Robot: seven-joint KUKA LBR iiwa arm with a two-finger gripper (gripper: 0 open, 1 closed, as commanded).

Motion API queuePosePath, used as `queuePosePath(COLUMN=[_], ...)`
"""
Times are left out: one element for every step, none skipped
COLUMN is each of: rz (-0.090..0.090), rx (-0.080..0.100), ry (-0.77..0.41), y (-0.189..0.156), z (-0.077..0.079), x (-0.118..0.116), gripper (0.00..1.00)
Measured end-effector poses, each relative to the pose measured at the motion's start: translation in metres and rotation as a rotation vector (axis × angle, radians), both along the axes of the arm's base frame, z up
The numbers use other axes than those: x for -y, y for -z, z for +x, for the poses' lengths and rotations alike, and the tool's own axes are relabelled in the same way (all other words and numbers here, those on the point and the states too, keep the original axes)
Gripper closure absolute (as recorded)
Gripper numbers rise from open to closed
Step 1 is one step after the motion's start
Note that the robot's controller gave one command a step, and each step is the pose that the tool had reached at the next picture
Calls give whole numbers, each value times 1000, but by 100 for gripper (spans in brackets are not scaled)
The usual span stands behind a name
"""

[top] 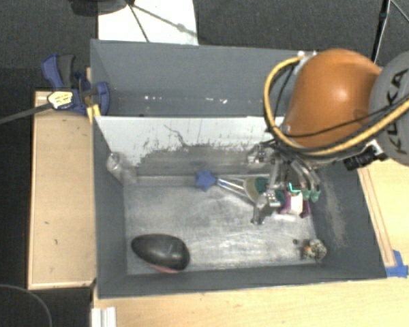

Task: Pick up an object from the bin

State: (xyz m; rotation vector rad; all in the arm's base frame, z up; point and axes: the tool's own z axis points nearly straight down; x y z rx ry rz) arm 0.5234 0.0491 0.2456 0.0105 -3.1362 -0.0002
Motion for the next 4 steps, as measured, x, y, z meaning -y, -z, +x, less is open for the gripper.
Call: queuePosePath(rz=[1, 3, 3, 2], rx=[2, 14, 23, 15], ry=[-122, 199, 200, 184], y=[127, 171, 170, 10], z=[59, 71, 73, 49], x=[-20, -6, -6, -2], gripper=[0, 0, 100, 100])
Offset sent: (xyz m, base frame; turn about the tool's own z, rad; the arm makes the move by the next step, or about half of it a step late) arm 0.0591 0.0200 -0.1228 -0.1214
